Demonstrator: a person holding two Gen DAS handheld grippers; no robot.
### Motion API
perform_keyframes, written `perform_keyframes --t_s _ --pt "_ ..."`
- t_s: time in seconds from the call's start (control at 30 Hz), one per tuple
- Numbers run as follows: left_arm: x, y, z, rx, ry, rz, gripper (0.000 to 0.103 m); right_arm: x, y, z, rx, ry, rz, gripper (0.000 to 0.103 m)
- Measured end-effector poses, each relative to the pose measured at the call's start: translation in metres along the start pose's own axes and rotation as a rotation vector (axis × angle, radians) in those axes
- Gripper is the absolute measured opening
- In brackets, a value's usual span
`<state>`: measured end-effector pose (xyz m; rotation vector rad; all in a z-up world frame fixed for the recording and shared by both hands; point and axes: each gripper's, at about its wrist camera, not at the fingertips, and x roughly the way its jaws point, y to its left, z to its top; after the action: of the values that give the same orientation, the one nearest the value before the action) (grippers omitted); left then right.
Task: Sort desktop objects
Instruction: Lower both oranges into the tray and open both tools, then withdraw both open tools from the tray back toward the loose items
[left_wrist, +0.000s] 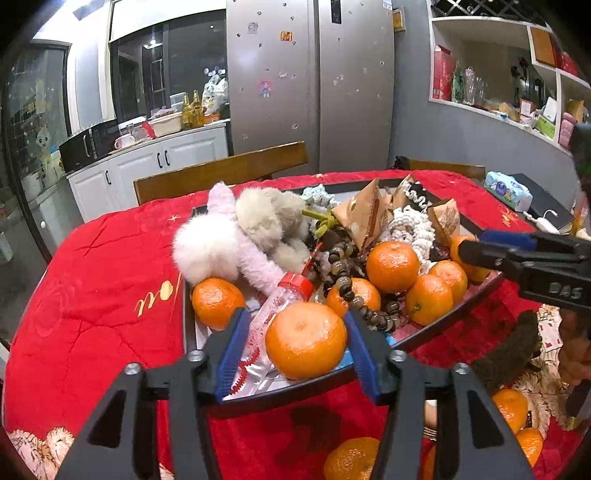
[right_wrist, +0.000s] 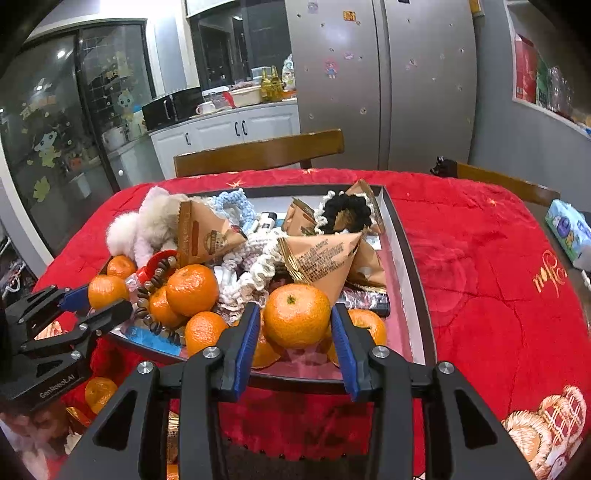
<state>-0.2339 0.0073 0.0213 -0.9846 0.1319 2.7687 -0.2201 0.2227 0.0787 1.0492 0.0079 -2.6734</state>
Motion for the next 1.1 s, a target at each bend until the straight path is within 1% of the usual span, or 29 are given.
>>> perform_keyframes --t_s 0.03,0.07,0.1,0.13,0.17,0.2,0.23,0.27,0.3,0.33,0.43,0.87,0.97,1.1 --pt "0.002 0.000 0.000 0.000 0.010 0.002 0.066 -0.002 0.001 0.001 -0.003 -0.009 -0.003 0.058" --pt "0.002 0.001 0.000 -0.009 0.012 0.012 0.077 -0.004 0.001 0.001 -0.007 -0.022 -0.005 0.062" --pt "0.001 0.002 0.001 -0.015 0.009 0.012 0.083 -0.007 0.002 0.002 -0.012 -0.040 -0.009 0.064" --pt "0.001 0.004 0.001 -0.026 0.010 0.003 0.092 -0.009 0.002 0.003 -0.016 -0.052 -0.015 0.066" --pt "0.000 0.006 0.001 -0.038 0.012 -0.010 0.098 -0.012 0.003 0.004 -0.023 -0.063 -0.021 0.068" --pt "0.000 0.008 0.002 -0.053 0.012 -0.022 0.099 -0.014 0.003 0.005 -0.031 -0.072 -0.021 0.075" --pt "-0.001 0.010 0.002 -0.067 0.009 -0.028 0.099 -0.016 0.003 0.006 -0.033 -0.082 -0.018 0.085" --pt "-0.001 0.011 0.002 -0.075 0.008 -0.032 0.100 -0.019 0.003 0.007 -0.032 -0.098 -0.014 0.091" --pt "-0.002 0.012 0.003 -0.083 0.005 -0.033 0.100 -0.022 0.002 0.008 -0.030 -0.119 -0.007 0.101" --pt "-0.003 0.013 0.002 -0.085 0.002 -0.027 0.100 -0.025 0.001 0.008 -0.027 -0.142 0.000 0.103" --pt "-0.006 0.012 0.002 -0.083 -0.010 -0.017 0.101 -0.032 0.000 0.011 -0.023 -0.173 0.009 0.103" --pt "-0.012 0.011 0.006 -0.072 -0.024 -0.015 0.102 -0.029 -0.006 0.014 0.018 -0.135 0.022 0.103" --pt "-0.023 0.012 0.010 -0.083 -0.041 -0.025 0.102 -0.037 -0.009 0.016 0.051 -0.138 0.018 0.103" --pt "-0.050 0.014 0.019 -0.102 -0.092 -0.043 0.102 -0.057 -0.009 0.020 0.093 -0.176 0.037 0.103"
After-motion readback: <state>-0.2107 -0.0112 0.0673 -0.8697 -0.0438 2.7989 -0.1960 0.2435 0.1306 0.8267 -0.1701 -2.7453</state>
